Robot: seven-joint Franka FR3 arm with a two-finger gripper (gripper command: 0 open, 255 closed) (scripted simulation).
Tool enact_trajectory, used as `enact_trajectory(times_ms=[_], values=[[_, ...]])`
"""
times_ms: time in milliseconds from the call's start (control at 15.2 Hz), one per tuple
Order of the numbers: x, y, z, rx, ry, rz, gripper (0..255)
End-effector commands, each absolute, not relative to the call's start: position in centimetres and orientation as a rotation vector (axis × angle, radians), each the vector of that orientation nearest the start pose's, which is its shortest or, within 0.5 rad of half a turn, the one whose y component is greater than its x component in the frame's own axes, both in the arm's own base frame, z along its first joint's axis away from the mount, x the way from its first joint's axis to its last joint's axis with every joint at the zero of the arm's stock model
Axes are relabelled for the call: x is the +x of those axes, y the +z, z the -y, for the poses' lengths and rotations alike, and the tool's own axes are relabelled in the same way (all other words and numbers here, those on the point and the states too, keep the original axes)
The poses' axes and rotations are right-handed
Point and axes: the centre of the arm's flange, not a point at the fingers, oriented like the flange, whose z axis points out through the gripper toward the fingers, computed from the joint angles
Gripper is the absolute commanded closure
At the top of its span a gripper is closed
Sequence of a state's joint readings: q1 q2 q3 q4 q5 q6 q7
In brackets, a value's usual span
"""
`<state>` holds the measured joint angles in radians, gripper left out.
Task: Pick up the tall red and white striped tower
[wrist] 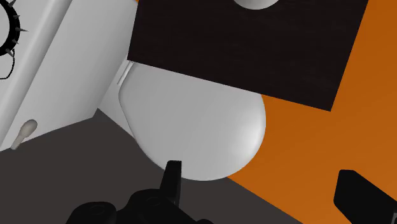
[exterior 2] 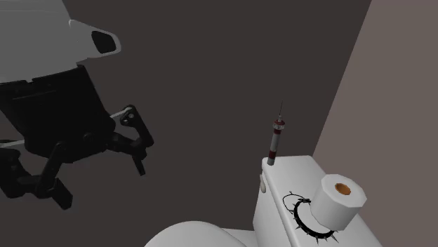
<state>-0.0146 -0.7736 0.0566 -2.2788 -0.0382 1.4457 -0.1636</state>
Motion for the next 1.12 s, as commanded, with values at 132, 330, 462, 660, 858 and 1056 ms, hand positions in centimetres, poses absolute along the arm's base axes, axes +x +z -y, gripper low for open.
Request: enact_trajectory(times_ms=[132,330,462,660,858,1056], values=[[30.4,60.7,1.0,-3.2,0.084,0.299,0],[31.5,59.9,4.7,-3.201,0.052,0.304,0],[32.2,59.5,7.1,-3.202,0.031,0.307,0],[33.4,58.7,10.7,-3.202,-0.001,0.311,0],[34.5,58.1,14.4,-3.202,-0.033,0.315,0],[35.7,57.4,18.0,-3.202,-0.065,0.32,0]])
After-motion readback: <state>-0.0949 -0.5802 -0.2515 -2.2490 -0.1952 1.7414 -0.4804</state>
